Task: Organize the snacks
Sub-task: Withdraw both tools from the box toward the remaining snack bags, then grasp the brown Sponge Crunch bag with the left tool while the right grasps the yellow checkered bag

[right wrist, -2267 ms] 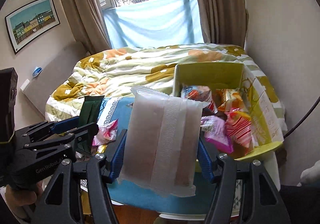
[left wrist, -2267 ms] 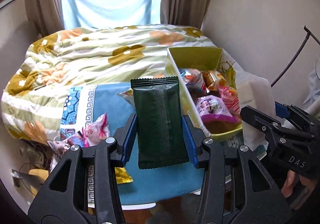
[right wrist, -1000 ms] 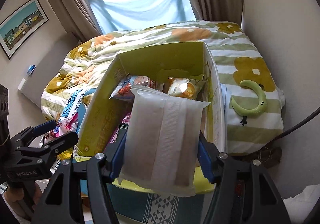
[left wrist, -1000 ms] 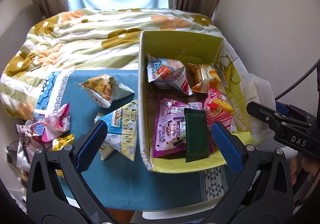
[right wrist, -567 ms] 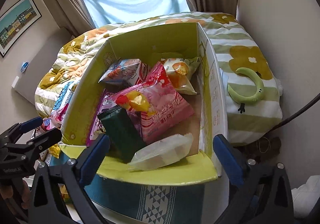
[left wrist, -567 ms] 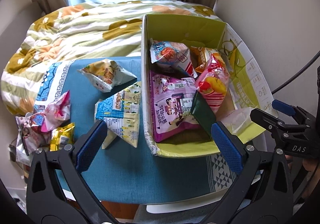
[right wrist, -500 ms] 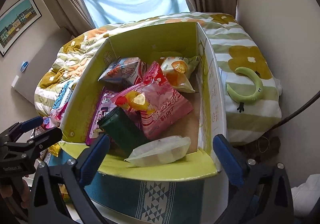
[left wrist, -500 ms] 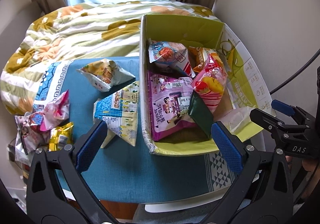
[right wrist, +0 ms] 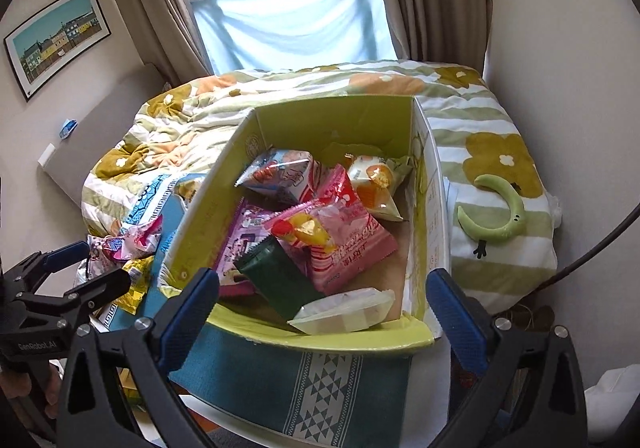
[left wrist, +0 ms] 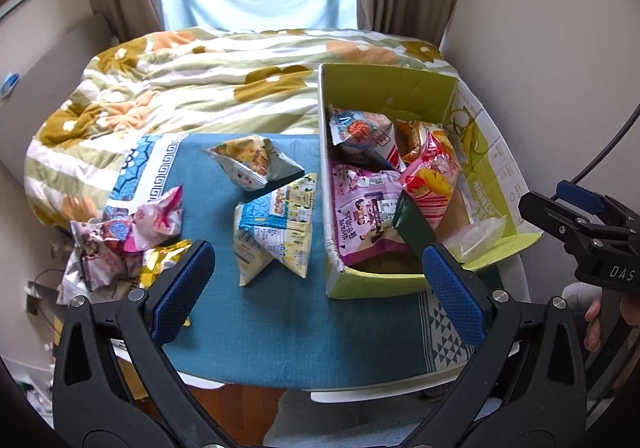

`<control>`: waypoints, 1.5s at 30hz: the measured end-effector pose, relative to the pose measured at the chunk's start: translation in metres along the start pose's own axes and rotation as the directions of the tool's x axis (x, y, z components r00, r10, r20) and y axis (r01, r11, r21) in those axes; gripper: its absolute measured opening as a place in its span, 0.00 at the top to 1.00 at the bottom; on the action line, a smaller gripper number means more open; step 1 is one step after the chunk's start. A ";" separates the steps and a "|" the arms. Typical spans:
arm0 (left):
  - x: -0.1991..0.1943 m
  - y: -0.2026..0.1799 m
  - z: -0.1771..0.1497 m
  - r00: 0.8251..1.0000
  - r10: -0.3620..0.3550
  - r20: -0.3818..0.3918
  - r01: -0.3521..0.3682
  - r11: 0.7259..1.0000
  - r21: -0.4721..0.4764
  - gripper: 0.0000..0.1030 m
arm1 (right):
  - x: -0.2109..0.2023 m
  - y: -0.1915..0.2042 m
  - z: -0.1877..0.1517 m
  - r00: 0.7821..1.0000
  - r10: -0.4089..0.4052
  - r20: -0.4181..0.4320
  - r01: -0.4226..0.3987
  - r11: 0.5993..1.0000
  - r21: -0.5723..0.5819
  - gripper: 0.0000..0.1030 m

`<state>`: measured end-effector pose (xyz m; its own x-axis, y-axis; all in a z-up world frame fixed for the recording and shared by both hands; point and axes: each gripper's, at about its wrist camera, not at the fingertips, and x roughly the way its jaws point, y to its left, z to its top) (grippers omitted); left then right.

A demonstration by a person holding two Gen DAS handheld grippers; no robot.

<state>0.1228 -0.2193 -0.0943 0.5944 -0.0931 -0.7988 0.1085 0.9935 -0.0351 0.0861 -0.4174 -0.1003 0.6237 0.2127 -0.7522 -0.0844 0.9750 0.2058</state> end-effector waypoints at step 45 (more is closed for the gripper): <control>0.157 0.283 -0.024 0.915 0.055 -0.400 0.139 0.886 0.441 0.00 | 0.186 0.295 -0.047 0.965 0.010 -0.263 0.002 0.999 0.045 0.00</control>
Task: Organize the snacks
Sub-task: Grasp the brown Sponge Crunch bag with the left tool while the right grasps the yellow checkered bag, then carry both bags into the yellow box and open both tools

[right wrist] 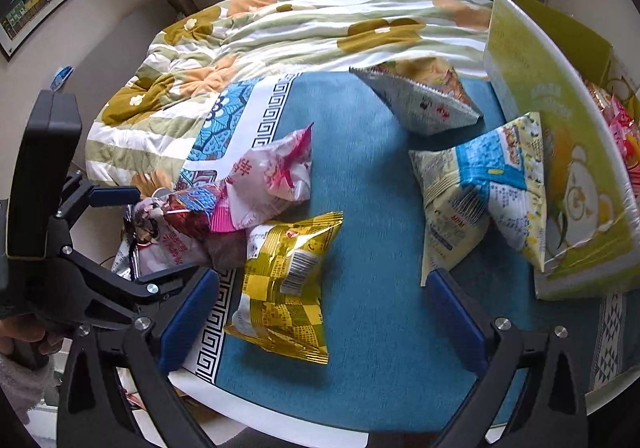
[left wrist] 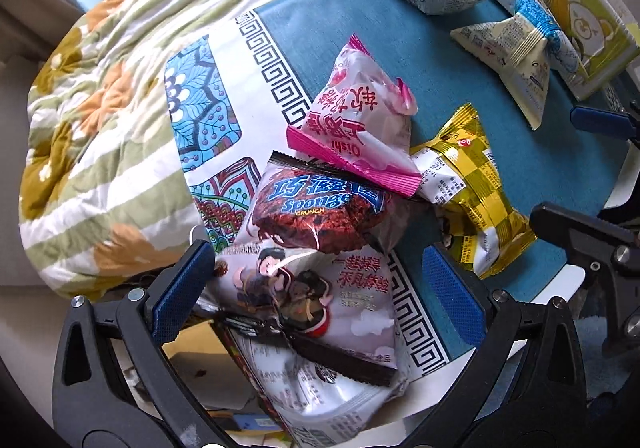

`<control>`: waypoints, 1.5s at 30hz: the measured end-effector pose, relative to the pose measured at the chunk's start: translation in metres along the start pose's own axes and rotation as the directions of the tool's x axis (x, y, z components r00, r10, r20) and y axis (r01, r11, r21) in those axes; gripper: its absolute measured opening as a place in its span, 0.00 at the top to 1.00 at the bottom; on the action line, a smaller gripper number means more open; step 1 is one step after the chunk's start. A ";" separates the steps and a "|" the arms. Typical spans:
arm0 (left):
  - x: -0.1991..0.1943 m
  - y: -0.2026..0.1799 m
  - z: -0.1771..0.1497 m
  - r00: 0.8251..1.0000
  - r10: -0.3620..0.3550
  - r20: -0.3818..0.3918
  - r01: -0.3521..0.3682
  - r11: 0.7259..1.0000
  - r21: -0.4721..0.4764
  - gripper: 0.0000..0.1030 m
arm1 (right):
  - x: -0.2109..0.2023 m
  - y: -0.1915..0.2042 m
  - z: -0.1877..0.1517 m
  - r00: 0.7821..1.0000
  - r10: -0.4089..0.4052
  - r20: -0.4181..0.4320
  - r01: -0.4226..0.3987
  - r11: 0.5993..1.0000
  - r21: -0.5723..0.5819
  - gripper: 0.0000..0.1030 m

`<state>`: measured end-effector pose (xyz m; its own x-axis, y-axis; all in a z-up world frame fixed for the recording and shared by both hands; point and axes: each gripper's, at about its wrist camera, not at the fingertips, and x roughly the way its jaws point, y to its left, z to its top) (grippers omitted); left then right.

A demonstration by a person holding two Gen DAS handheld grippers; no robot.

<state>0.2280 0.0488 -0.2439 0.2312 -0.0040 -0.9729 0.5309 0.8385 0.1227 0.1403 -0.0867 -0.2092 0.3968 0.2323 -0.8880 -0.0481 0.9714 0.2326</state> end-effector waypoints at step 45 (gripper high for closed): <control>-0.019 0.019 0.006 0.993 -0.090 0.079 0.100 0.986 -0.134 0.35 | 0.035 0.007 0.006 0.997 -0.029 -0.072 0.026 0.999 -0.047 0.64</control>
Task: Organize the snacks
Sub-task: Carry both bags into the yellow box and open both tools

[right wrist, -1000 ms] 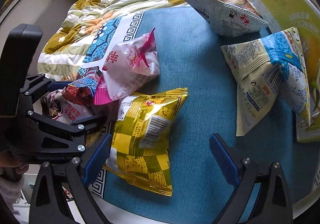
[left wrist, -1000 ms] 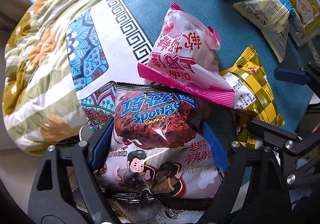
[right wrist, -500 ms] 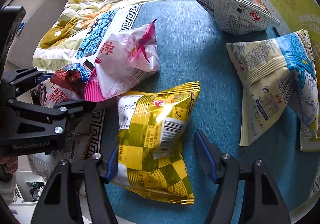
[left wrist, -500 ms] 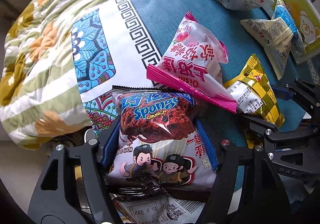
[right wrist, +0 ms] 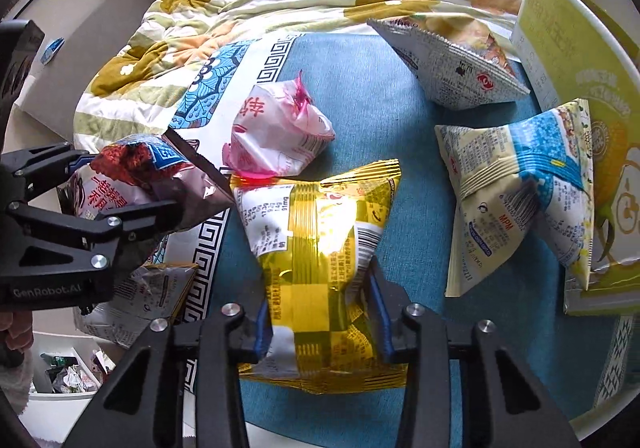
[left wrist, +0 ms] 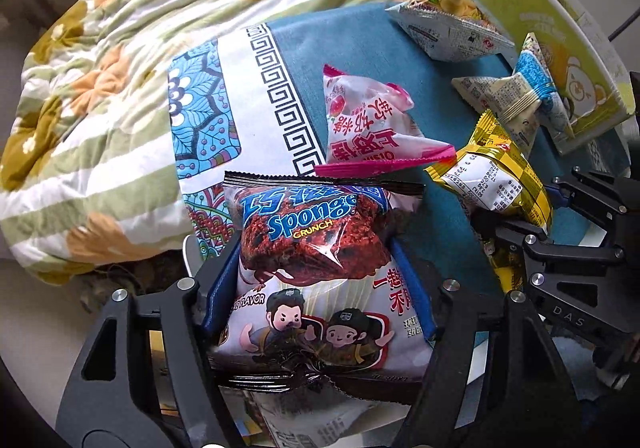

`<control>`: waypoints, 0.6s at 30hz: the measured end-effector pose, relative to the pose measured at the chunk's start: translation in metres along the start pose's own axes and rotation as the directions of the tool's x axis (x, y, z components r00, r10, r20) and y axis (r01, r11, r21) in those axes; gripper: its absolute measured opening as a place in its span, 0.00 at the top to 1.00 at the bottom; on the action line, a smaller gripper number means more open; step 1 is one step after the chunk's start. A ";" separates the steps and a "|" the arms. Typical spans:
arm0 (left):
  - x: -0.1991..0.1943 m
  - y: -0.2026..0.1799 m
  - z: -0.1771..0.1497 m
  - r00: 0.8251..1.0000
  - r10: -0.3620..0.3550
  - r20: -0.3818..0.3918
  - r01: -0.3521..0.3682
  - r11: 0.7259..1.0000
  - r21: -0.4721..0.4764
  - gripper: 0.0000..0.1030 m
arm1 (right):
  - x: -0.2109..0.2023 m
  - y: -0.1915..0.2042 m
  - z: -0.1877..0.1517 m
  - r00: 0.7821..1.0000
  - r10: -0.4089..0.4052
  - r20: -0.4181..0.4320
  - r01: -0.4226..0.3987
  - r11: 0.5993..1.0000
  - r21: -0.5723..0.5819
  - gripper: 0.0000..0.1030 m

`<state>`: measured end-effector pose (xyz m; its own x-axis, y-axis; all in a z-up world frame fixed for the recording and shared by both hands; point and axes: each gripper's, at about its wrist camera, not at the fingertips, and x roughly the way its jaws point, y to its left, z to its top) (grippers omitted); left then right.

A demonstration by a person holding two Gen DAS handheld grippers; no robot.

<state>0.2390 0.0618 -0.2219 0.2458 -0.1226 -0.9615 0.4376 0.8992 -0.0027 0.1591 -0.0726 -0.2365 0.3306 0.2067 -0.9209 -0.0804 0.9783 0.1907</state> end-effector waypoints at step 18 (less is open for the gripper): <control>-0.102 -0.039 0.024 0.976 -0.019 0.216 0.022 1.000 -0.008 0.35 | -0.115 -0.019 -0.002 0.979 -0.030 0.200 0.020 0.999 0.051 0.64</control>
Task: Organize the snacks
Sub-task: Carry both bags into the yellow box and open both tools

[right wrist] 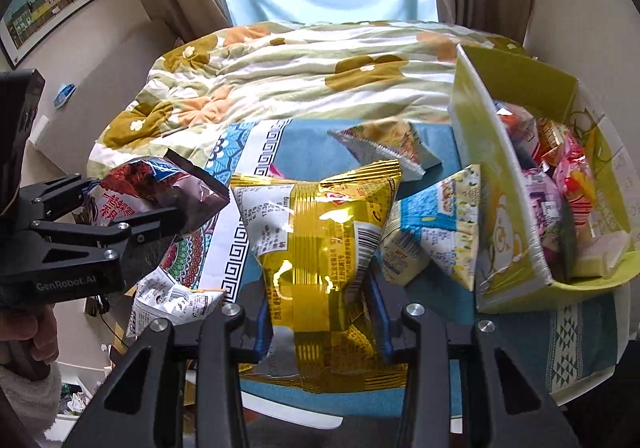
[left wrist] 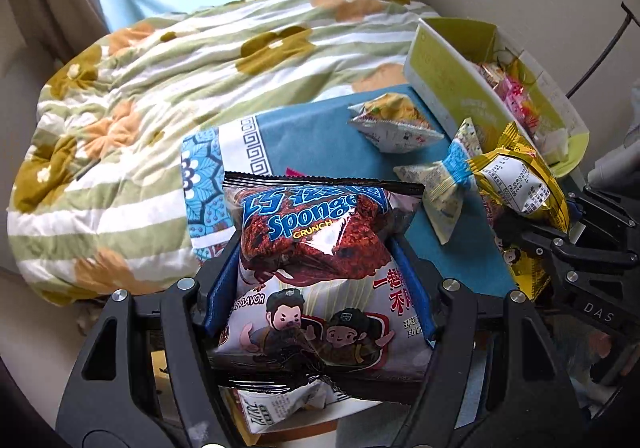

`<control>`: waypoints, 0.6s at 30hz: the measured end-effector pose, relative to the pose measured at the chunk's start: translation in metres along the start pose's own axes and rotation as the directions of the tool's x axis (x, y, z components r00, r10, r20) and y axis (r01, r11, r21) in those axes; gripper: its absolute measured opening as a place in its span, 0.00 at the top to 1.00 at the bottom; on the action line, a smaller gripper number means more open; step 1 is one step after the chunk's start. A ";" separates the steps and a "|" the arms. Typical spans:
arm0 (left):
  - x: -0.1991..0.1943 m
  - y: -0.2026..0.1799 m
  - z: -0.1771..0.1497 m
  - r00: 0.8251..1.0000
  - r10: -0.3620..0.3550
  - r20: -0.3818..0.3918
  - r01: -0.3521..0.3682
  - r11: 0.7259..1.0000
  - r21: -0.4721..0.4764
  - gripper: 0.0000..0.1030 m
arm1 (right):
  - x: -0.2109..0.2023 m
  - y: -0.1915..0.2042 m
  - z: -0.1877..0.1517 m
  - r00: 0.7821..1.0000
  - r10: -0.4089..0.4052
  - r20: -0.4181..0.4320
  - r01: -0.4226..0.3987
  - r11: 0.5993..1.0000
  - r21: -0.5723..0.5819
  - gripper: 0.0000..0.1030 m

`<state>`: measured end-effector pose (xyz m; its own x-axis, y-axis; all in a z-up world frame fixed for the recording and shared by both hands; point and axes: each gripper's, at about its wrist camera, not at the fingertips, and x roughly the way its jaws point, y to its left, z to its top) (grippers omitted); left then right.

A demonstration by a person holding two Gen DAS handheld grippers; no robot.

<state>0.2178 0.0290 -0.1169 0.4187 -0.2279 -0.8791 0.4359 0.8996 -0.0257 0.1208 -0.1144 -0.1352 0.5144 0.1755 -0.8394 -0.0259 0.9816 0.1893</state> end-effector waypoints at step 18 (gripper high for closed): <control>0.031 -0.162 0.161 0.988 -0.054 0.145 0.061 0.997 -0.047 0.35 | -0.078 -0.178 0.082 0.985 -0.059 0.162 0.053 0.998 0.042 0.64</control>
<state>0.2884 -0.1834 -0.0638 0.5053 -0.3274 -0.7984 0.4229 0.9005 -0.1017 0.1557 -0.3093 -0.0623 0.6472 0.1027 -0.7554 0.0369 0.9855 0.1656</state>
